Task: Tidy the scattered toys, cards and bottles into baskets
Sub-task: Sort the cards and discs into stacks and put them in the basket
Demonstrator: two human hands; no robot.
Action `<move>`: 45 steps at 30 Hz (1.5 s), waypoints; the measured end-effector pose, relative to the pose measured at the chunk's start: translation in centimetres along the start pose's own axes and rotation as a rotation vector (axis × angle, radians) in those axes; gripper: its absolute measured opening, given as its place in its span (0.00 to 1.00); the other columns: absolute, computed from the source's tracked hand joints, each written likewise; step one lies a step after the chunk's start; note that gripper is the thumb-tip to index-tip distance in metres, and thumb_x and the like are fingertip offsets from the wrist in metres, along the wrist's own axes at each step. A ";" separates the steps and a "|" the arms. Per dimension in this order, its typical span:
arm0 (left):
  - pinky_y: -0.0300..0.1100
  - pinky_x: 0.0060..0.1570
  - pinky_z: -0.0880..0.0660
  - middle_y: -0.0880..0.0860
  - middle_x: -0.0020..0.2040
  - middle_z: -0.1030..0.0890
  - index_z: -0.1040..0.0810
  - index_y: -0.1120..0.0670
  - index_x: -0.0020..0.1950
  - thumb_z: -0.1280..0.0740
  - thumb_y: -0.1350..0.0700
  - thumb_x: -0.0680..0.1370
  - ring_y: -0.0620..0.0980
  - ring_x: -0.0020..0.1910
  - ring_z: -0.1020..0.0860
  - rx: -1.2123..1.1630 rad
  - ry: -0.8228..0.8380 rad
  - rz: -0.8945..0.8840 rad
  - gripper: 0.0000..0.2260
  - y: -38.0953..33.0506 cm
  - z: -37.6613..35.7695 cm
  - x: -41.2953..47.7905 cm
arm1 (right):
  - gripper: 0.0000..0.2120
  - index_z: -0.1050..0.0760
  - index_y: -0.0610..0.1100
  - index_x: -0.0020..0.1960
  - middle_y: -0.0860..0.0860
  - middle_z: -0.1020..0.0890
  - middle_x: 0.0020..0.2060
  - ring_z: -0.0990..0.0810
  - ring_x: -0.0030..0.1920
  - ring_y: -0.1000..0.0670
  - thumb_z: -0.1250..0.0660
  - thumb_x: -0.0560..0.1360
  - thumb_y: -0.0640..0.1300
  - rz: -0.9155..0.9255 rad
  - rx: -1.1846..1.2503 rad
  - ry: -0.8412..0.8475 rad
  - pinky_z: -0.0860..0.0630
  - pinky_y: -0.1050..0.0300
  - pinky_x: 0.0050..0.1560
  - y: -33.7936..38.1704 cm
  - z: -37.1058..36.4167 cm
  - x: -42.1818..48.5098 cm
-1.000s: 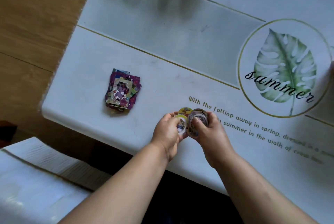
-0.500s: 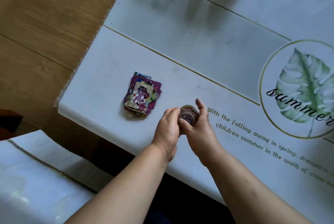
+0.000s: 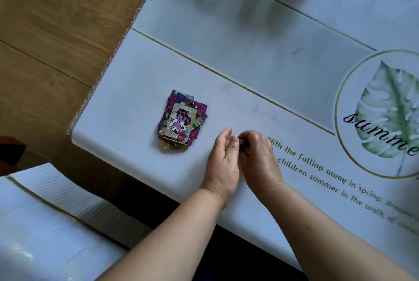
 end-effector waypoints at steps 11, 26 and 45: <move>0.41 0.36 0.22 0.57 0.45 0.20 0.27 0.61 0.62 0.37 0.56 0.81 0.50 0.42 0.19 -0.573 0.103 0.424 0.12 -0.4 1.6 -1.5 | 0.15 0.24 0.51 0.53 0.58 0.20 0.39 0.22 0.37 0.60 0.25 0.69 0.45 -0.026 0.198 0.370 0.27 0.70 0.36 3.1 3.5 -3.2; 0.43 0.44 0.19 0.59 0.50 0.17 0.23 0.63 0.58 0.38 0.60 0.76 0.53 0.48 0.16 -0.933 0.359 0.248 0.13 1.1 -0.5 -14.2 | 0.32 0.27 0.62 0.62 0.62 0.27 0.58 0.33 0.66 0.57 0.23 0.59 0.62 0.455 -0.097 0.602 0.30 0.58 0.64 1.3 7.3 -10.5; 0.42 0.36 0.19 0.58 0.47 0.16 0.17 0.61 0.51 0.30 0.55 0.72 0.51 0.41 0.16 -1.172 -0.128 0.258 0.12 14.3 5.9 -21.4 | 0.34 0.33 0.64 0.66 0.61 0.23 0.55 0.24 0.54 0.60 0.23 0.64 0.55 0.584 -0.350 0.859 0.25 0.65 0.55 2.4 -4.9 -17.9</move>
Point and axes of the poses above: each hand's wrist, its own x-axis towards the middle knuckle, its own z-axis out of the back of the hand, y = z × x, the point moved 3 cm from there along x, towards the middle knuckle
